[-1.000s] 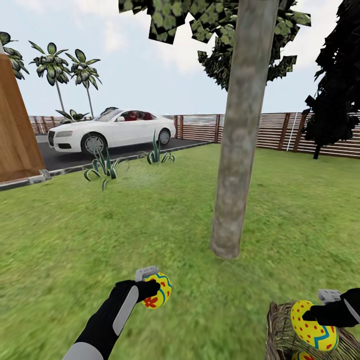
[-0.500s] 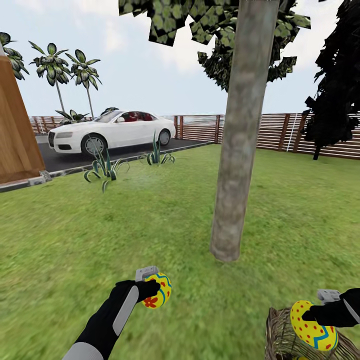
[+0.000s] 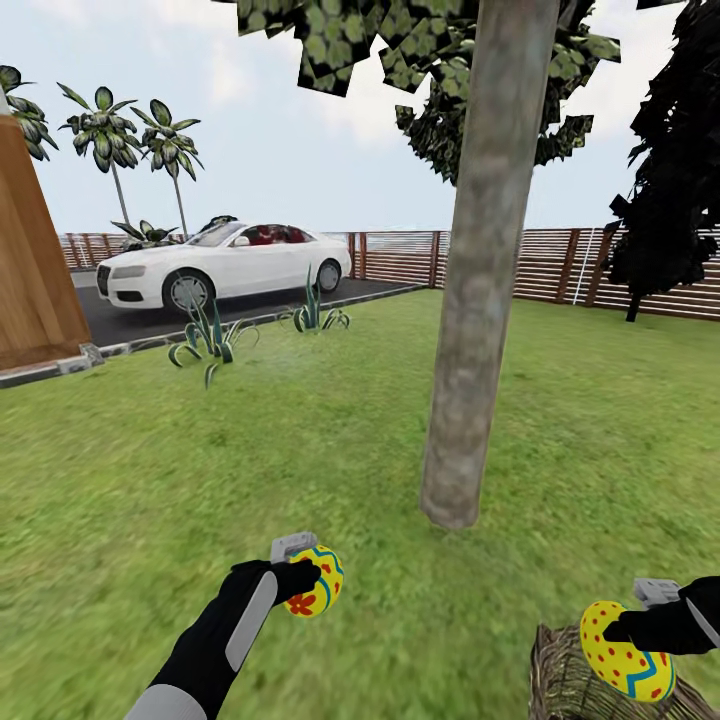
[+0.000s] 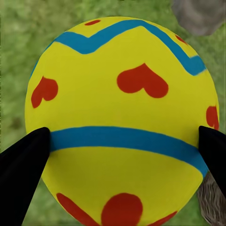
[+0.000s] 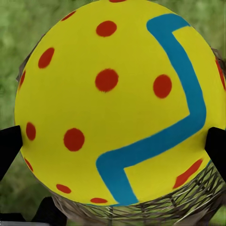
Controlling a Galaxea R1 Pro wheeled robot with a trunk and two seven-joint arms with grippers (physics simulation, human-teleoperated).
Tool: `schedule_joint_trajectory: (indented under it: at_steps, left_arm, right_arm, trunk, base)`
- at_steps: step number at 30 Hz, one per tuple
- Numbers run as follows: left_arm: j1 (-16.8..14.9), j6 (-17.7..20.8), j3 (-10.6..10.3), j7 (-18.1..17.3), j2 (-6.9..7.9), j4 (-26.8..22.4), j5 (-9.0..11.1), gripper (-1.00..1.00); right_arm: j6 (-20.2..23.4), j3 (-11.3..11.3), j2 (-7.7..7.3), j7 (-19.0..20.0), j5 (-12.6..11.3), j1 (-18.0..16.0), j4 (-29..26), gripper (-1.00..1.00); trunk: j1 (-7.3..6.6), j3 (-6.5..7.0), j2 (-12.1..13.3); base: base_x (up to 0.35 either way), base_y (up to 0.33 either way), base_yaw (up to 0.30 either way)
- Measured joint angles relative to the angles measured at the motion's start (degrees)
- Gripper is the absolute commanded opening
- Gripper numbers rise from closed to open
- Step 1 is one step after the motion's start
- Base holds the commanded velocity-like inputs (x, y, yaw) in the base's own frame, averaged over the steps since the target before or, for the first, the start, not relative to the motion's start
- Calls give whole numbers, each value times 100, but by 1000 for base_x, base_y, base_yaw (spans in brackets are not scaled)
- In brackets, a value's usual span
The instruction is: Take the three Easter eggs out of the wicker basket on the lawn in the garden, then place them on the lawn next to a single tree (choose any tree) so that all three eggs are next to the same tree and none are left in the basket.
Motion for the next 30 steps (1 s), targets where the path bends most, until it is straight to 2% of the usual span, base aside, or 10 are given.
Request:
schedule_joint_trajectory:
  at_steps: [17,20,23,30]
  left_arm:
    - [0,0,0,2,0,0,0,-100]
    - [0,-32,-6,-11,6,-6,2,-100]
    - [0,-331,-10,-54,8,5,0,-100]
    - [0,-362,-24,-57,16,8,0,-100]
  right_arm:
    - [7,4,0,0,0,0,0,-100]
    - [7,6,0,0,1,0,0,-100]
    - [5,6,0,0,0,1,1,-100]
    - [1,15,9,-5,6,1,3,-100]
  trunk:
    - [-373,305,682]
    - [-374,306,683]
    - [-374,306,684]
    - [-373,305,683]
  base:
    - [0,0,0]
    - [0,0,0]
    - [-42,111,0]
    - [-140,292,0]
